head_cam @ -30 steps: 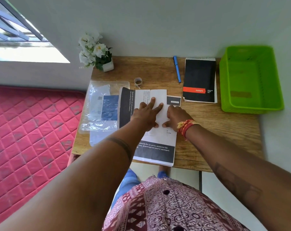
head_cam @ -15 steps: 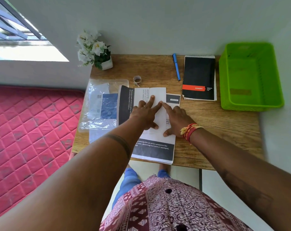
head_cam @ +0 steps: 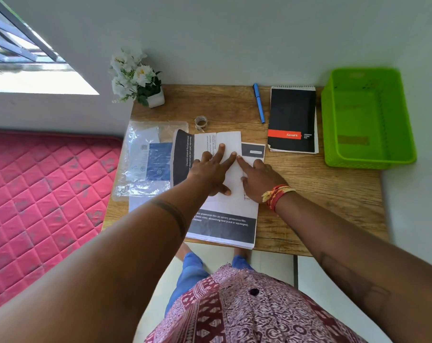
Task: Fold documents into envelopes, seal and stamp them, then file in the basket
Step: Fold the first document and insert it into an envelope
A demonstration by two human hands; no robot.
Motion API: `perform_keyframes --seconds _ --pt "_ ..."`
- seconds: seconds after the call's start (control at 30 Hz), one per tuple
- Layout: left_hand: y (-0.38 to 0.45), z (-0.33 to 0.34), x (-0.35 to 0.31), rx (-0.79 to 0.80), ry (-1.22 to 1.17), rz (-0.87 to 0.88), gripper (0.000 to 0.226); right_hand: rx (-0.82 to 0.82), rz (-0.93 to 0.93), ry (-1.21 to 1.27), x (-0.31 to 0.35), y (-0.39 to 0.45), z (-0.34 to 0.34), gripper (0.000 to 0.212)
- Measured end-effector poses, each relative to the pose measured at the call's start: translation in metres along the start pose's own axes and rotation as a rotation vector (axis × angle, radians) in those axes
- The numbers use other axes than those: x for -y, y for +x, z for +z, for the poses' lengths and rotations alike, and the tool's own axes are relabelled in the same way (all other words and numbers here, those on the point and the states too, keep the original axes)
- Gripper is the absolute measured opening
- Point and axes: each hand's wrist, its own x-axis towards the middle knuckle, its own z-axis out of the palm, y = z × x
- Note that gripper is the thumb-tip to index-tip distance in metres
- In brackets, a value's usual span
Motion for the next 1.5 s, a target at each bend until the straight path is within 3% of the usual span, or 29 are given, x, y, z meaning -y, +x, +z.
perform_keyframes --seconds 0.3,0.57,0.77,0.87,1.0,1.2,1.37,1.5 --pt "0.000 0.005 0.004 -0.023 -0.012 0.016 0.124 0.117 0.143 0.049 0.013 0.032 -0.029 0.079" --pt "0.003 0.009 0.006 -0.020 -0.089 -0.005 0.128 0.259 0.131 0.027 0.013 0.068 -0.051 0.098" --pt "0.006 0.010 0.008 -0.016 -0.108 -0.012 0.129 0.279 0.220 0.231 0.014 0.067 -0.055 0.101" --pt "0.007 0.012 0.009 -0.024 -0.109 -0.008 0.130 0.114 0.254 0.261 0.012 0.055 -0.048 0.091" --pt "0.007 0.014 0.010 -0.032 -0.112 -0.004 0.128 -0.079 0.374 0.379 0.025 0.039 -0.030 0.061" --pt "0.006 0.014 0.013 -0.030 -0.121 0.012 0.124 -0.072 0.540 0.400 0.050 0.040 -0.027 0.058" --pt "0.004 0.012 0.016 -0.038 -0.137 0.033 0.124 -0.029 0.669 0.592 0.049 0.052 -0.036 0.057" --pt "0.003 0.013 0.016 -0.053 -0.145 0.032 0.124 0.003 0.692 0.646 0.052 0.054 -0.038 0.045"
